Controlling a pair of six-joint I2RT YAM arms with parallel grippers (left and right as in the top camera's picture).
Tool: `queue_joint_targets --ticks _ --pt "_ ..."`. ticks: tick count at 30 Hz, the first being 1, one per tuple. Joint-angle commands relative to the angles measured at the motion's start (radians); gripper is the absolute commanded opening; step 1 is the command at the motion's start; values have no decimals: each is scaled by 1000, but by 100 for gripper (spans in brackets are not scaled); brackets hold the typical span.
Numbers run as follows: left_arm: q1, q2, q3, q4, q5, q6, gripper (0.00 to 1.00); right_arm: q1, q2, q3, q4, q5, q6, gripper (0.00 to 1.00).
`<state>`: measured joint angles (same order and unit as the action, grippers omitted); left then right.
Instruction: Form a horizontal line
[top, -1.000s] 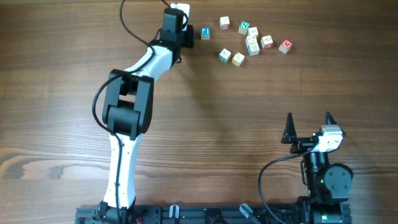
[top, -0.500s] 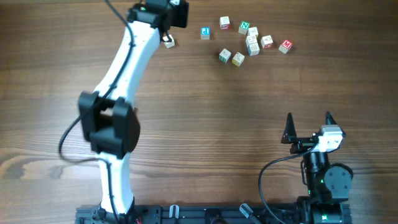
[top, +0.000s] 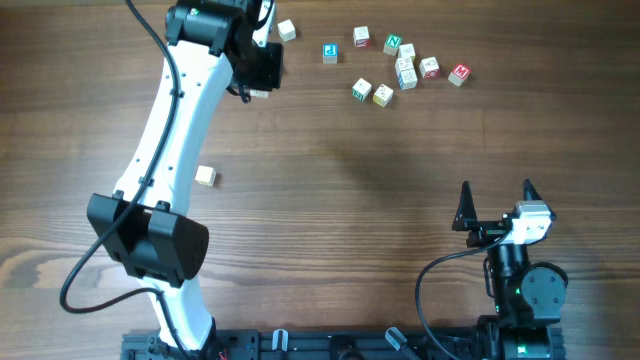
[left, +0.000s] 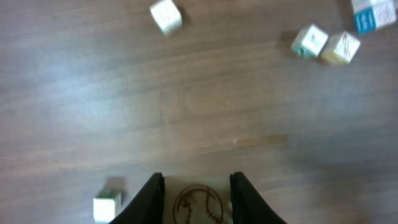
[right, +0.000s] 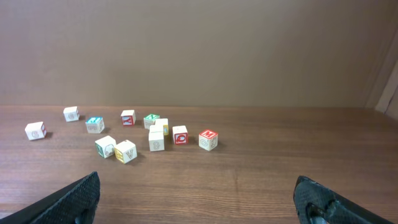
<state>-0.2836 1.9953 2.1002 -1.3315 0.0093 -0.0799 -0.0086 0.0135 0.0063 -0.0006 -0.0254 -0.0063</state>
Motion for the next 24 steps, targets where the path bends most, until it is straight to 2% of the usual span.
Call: queue_joint_targets --ticks 1,8,14,18,22,24 --pt "-3 -19 -16 -64 32 -46 20 -4 -6 -1 3 -12 -17 100" --pt "-9 -19 -167 -79 32 -119 18 -4 -6 -1 3 -12 -17 100" --pt "-14 -19 -354 53 34 -229 18 -4 -6 -1 3 -12 -17 100" --pt "-16 -19 -400 59 35 -276 18 -4 -6 -1 3 -12 -17 100" --pt "-16 -19 -402 76 34 -376 16 -4 -6 -1 3 -12 -17 100" --pt "-19 -19 -402 84 34 -377 17 -4 -6 -1 3 -12 -17 100"
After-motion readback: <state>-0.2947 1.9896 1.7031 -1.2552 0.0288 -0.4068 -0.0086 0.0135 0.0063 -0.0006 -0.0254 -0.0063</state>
